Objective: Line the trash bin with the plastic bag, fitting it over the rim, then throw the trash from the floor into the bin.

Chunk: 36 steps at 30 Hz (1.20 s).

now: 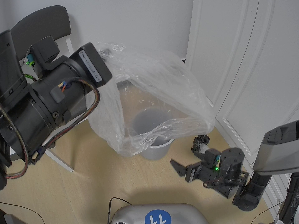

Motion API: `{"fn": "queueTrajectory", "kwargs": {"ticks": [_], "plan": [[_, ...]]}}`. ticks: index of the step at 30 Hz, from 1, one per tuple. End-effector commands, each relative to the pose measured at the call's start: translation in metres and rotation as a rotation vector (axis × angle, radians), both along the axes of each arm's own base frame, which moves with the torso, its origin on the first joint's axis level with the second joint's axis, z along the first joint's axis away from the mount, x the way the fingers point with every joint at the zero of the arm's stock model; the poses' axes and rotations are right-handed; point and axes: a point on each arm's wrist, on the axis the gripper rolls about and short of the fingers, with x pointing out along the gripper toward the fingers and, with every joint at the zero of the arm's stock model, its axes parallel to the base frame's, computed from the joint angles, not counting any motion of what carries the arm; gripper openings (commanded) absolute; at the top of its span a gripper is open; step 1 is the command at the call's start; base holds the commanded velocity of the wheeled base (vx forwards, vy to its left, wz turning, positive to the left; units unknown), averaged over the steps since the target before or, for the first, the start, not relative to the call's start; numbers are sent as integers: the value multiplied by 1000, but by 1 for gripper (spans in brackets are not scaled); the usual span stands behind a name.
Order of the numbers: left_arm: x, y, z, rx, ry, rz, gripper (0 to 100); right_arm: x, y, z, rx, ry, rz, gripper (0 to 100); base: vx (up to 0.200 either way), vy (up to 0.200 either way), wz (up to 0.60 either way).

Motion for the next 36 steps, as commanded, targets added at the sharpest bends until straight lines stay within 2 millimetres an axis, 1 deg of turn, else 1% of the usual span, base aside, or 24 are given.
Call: {"fn": "queueTrajectory", "kwargs": {"ticks": [1,2,3,4,6,10,11,13,15,19,22,26,31,34,36], "plan": [[-1,-5,-3,8,8,-17,0,-63,25,-27,-90,134,262,100,0,0,0],[-2,-6,-3,8,8,-20,0,-74,40,-29,-17,178,275,100,0,0,0],[-2,-6,-3,8,8,-23,0,-77,49,-28,24,187,275,100,0,0,0],[-2,-6,-3,8,8,-23,0,-78,59,-26,75,190,268,100,0,0,0],[-3,-6,-3,7,7,-25,0,-76,74,-26,139,185,240,100,0,0,0],[-3,-6,-2,4,5,-26,0,-71,95,-19,248,162,198,100,0,0,0],[-3,-6,-2,3,4,-26,0,-71,97,-19,258,161,197,100,0,0,0],[-3,-6,-2,3,4,-26,0,-69,110,-11,339,147,179,100,0,0,0],[-3,-6,-1,1,2,-26,0,-67,117,-5,386,130,158,100,0,0,0],[-4,-5,0,-2,0,-26,0,-60,122,-3,410,104,114,100,0,0,0],[-5,-7,-1,2,3,-32,0,-50,118,1,425,88,83,100,0,0,0],[-5,-8,-2,4,5,-35,0,-45,117,6,444,74,72,100,0,0,0],[-5,-8,-2,4,5,-35,0,-45,117,12,458,65,75,100,0,0,0],[-6,-9,-2,1,5,-42,0,-46,116,20,477,51,79,100,0,0,0],[-7,-10,-1,-1,3,-48,0,-49,117,21,480,53,88,100,0,0,0]]}}
